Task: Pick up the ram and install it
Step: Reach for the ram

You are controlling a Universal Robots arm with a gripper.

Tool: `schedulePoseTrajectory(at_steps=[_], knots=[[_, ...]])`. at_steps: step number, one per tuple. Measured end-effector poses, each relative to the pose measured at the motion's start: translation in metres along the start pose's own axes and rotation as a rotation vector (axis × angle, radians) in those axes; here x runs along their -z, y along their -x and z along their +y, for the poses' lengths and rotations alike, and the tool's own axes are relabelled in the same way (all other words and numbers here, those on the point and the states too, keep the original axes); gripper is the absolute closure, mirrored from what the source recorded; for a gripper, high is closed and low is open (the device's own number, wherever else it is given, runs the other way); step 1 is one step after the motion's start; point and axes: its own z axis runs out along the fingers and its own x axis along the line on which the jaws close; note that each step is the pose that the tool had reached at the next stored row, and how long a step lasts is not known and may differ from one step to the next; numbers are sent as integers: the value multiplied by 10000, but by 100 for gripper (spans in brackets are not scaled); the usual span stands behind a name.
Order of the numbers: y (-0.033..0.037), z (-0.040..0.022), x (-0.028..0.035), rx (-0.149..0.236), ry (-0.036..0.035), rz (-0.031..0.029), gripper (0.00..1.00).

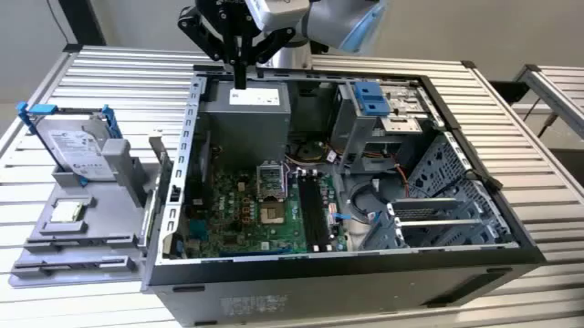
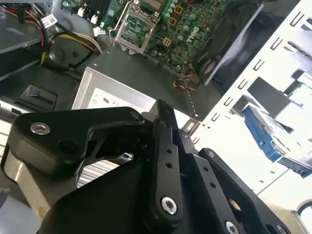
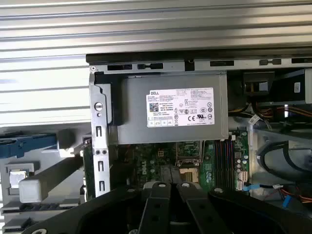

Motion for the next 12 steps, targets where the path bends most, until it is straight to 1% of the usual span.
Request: schedulePoseTrajectory(at_steps=[4,12], knots=[[0,0,0,0,0,0,100],[0,0,0,-3,-4,57,100]])
